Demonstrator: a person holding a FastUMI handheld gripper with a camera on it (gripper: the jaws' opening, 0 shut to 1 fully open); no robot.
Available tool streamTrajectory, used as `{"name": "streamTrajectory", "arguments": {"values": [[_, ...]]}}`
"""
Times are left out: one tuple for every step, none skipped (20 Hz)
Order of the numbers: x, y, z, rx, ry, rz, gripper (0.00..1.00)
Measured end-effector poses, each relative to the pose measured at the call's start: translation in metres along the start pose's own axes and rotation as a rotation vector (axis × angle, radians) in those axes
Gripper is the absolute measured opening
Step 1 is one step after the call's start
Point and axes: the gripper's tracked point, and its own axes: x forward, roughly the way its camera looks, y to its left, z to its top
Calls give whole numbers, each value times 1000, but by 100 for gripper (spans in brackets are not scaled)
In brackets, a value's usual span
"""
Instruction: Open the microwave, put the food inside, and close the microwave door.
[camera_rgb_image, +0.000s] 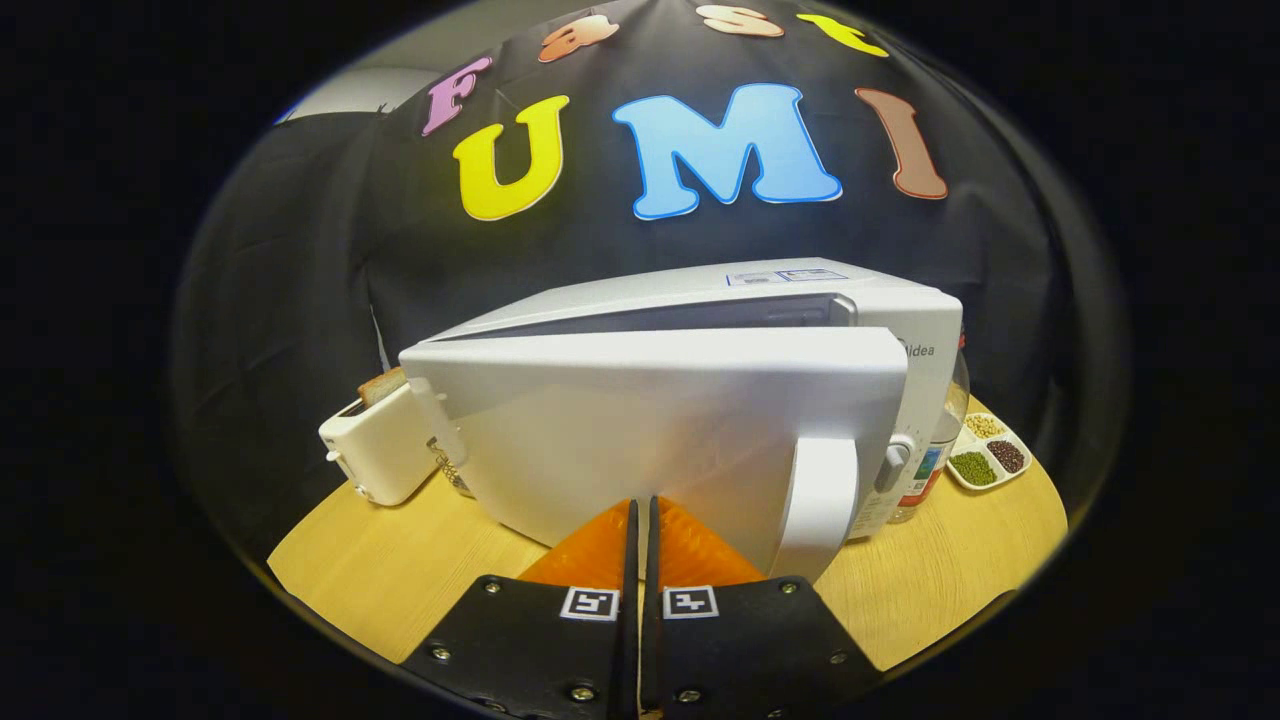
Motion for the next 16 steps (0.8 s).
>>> {"name": "streamTrajectory", "arguments": {"values": [[4, -2, 3, 2, -2, -4, 2], [8, -5, 5, 4, -5, -7, 2], [12, -8, 7, 6, -6, -9, 2], [17, -10, 9, 8, -7, -11, 2], [21, -12, 11, 10, -9, -15, 2], [25, -15, 13, 13, -10, -18, 2], [29, -17, 15, 17, -12, -21, 2], [31, -19, 18, 22, -13, -24, 2], [31, -16, 15, 29, -6, -14, 2], [32, -16, 15, 11, -11, -17, 2], [33, -17, 17, -11, -17, -28, 2], [34, -19, 16, -19, -23, -39, 2], [35, -21, 17, -18, -25, -50, 2], [37, -21, 17, -8, -24, -48, 2], [38, -20, 17, -6, -28, -46, 2], [43, -29, 21, -17, -31, -80, 2]]}}
